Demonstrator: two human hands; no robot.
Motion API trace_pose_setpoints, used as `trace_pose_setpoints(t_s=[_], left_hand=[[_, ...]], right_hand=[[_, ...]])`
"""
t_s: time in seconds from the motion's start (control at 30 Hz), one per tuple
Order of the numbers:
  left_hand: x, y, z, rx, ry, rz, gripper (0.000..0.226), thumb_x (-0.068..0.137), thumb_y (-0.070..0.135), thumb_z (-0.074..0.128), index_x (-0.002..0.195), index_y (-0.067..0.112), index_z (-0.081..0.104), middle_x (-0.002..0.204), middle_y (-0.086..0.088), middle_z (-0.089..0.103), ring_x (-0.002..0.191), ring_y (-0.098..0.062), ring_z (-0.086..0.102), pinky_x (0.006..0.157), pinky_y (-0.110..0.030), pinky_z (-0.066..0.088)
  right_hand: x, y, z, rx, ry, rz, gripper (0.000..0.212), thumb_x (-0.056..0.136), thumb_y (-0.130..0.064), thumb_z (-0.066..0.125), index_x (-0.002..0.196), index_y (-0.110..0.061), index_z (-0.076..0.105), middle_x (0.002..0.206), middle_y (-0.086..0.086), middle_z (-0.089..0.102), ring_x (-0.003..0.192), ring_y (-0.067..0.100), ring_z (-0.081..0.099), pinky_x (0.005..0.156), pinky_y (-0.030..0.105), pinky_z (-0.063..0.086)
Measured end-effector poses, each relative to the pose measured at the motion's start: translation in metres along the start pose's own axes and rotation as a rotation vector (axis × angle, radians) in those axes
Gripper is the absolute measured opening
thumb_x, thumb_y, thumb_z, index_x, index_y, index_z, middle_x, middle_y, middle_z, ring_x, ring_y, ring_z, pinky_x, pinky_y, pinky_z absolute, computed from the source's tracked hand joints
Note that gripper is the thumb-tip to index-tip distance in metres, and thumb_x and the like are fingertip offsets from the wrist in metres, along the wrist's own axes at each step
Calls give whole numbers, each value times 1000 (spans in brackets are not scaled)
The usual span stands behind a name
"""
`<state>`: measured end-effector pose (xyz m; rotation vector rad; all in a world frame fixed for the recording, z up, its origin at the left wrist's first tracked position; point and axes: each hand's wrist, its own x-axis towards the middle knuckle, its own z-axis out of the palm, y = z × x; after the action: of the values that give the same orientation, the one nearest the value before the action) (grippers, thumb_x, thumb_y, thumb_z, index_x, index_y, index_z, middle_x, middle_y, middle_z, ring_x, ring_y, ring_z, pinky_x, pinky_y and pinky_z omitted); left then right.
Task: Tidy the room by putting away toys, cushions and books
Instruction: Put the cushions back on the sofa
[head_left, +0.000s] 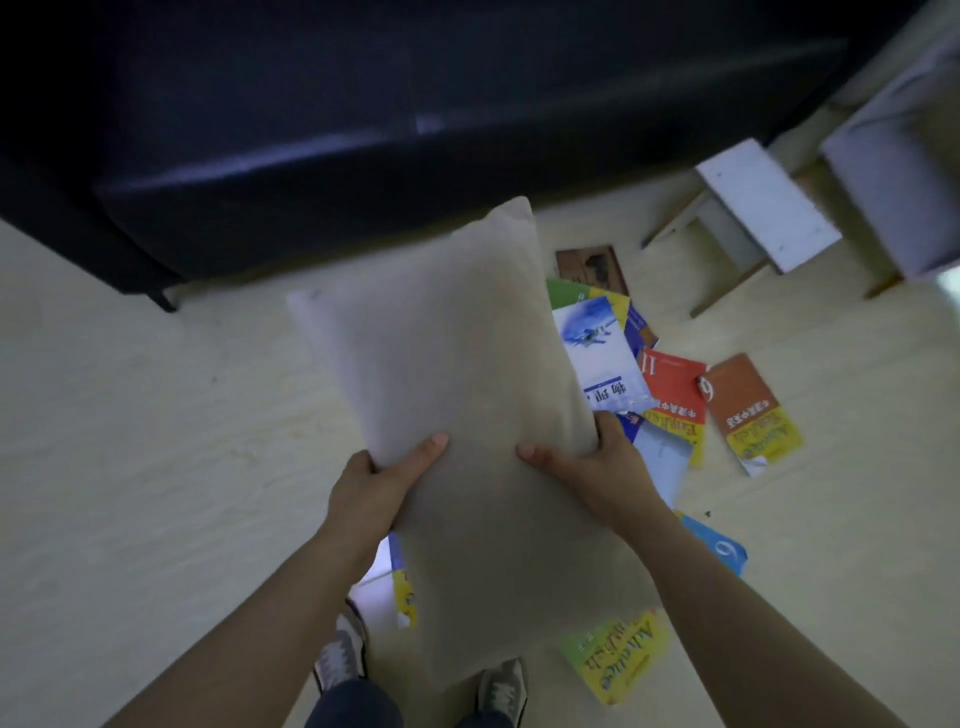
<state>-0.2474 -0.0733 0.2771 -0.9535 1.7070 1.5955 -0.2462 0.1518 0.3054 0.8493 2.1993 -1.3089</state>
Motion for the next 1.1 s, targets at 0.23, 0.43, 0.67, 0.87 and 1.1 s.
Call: trace_pose_setpoints(t_s=[0.23, 0.43, 0.67, 0.87, 1.1], left_hand=[[-134, 110, -9, 10, -33, 208, 102, 34, 79, 78, 116, 21, 60, 110, 5, 69, 98, -19, 68, 87, -43, 56], [-263, 188, -10, -7, -18, 410, 93, 38, 76, 76, 113, 23, 63, 108, 7, 70, 97, -16, 68, 88, -43, 55], [-378, 246, -11, -87, 23, 609, 80, 46, 65, 83, 111, 23, 62, 108, 10, 69, 97, -12, 67, 89, -38, 54], [-437, 290, -21, -131, 61, 721, 87, 39, 71, 82, 109, 23, 62, 106, 7, 71, 96, -17, 69, 88, -45, 55], [-467, 335, -51, -152, 62, 829, 81, 43, 71, 77, 107, 25, 61, 106, 8, 70, 95, -17, 69, 84, -47, 57]], right_hand=[[-107, -115, -94, 35, 86, -202, 55, 58, -52, 86, 96, -28, 54, 93, -12, 65, 86, 9, 64, 73, 33, 55], [-201, -192, -169, 59, 124, -387, 42, 76, -44, 77, 103, -23, 52, 94, -13, 61, 80, -1, 57, 52, 11, 40], [-281, -254, -233, 93, 171, -589, 20, 93, -36, 58, 87, -19, 51, 79, -10, 59, 73, 2, 58, 57, 17, 41], [-324, -309, -269, 133, 301, -812, 26, 93, -19, 59, 75, -5, 46, 70, 5, 48, 63, 12, 42, 52, 15, 32], [-356, -377, -269, 176, 453, -975, 32, 92, -12, 59, 65, -17, 43, 64, -4, 47, 57, -4, 44, 55, 8, 35]])
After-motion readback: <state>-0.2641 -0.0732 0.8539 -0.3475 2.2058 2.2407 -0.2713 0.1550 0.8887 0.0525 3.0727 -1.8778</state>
